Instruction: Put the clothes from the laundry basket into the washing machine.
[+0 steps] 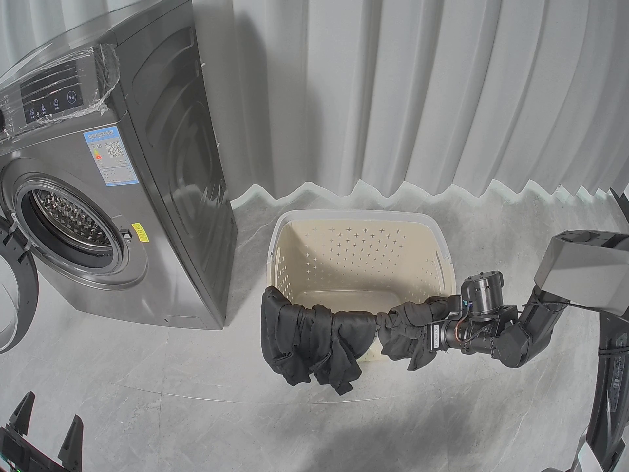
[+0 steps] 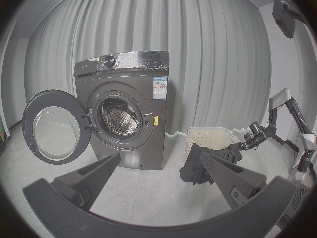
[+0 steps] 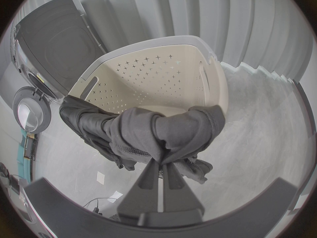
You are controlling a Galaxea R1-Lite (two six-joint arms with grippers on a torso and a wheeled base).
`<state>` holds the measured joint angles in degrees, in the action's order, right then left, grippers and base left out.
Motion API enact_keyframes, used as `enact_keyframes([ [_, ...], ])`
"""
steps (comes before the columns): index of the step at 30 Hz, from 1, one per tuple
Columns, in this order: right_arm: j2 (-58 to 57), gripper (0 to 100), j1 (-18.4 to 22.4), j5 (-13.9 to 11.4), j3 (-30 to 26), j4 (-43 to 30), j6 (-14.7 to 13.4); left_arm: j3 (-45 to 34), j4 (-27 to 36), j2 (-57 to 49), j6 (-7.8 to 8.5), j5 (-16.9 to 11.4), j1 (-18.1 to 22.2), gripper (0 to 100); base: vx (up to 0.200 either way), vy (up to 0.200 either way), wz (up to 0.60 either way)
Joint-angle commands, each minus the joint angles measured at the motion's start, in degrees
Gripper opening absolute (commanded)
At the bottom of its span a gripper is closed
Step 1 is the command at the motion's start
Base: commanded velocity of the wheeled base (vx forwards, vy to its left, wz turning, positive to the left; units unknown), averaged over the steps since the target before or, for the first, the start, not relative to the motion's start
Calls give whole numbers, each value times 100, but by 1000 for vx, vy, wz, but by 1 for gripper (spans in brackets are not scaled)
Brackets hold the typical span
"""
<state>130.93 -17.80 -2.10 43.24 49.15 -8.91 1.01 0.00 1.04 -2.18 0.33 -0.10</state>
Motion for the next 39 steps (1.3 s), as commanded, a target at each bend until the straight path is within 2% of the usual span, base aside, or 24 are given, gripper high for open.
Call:
enact_keyframes([
  [1, -313, 0, -66, -36, -255, 15, 3, -92, 0, -104, -2, 2, 1, 100, 0, 0, 0],
  [6, -577, 0, -92, -54, -448, 112, 12, -92, 0, -104, -2, 2, 1, 100, 0, 0, 0],
  [13, -428, 0, -57, -28, -430, 130, 12, -92, 0, -104, -2, 2, 1, 100, 0, 0, 0],
  [14, -349, 100, -57, -19, -387, 130, -5, -92, 0, -104, -2, 2, 1, 100, 0, 0, 0],
  [24, -182, 100, -66, -80, -316, 323, -5, -92, -9, -104, -2, 2, 1, 100, 0, 0, 0],
  [31, 258, 100, -57, -45, 114, 341, -14, -92, 0, -104, -2, 2, 1, 100, 0, 0, 0],
  [37, 311, 100, -83, -28, 132, 516, -14, -92, 0, -104, -2, 2, 1, 100, 0, 0, 0],
  [38, 311, 0, -83, -28, 123, 552, -14, -92, -9, -104, -2, 2, 1, 100, 0, 0, 0],
  [39, 302, 0, -83, -36, 123, 560, -14, -92, 0, -104, -2, 2, 1, 100, 0, 0, 0],
])
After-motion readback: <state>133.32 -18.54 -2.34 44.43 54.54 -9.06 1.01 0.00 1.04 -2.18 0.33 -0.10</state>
